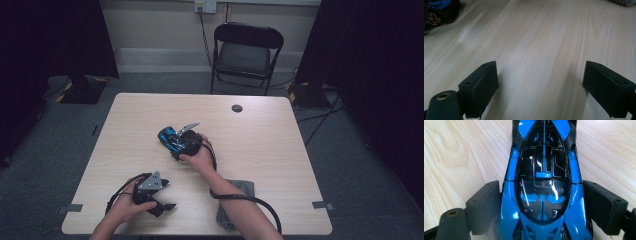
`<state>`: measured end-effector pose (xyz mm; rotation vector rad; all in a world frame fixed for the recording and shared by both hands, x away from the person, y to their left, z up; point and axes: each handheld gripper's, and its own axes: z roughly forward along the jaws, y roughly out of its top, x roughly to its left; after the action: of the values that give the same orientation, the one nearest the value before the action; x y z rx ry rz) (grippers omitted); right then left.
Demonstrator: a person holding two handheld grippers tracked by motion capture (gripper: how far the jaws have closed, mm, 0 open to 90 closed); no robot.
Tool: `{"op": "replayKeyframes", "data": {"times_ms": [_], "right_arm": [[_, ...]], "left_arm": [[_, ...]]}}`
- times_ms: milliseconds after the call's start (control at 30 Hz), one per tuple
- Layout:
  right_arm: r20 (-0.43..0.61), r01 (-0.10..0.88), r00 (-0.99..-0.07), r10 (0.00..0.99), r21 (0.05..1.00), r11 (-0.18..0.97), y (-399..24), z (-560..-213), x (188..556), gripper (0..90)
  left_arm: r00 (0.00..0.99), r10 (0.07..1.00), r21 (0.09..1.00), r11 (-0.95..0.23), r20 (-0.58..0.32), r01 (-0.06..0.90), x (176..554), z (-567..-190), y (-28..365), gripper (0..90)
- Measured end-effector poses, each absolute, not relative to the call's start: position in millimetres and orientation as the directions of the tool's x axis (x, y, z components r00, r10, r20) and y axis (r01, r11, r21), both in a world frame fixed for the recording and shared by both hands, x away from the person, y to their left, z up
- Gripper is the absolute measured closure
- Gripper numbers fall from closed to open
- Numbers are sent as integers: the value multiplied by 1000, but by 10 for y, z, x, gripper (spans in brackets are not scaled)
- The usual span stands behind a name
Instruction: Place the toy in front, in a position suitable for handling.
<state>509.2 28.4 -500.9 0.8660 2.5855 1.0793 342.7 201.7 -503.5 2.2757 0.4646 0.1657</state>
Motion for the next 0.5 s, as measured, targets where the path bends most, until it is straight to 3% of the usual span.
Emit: {"op": "replayKeyframes", "data": {"times_ms": [500], "right_arm": [[19,428,-798,602,720,546,304,-5033,5114,178]], "left_arm": [[925,379,733,-622,-26,275,3428,-5034,2017,121]]}}
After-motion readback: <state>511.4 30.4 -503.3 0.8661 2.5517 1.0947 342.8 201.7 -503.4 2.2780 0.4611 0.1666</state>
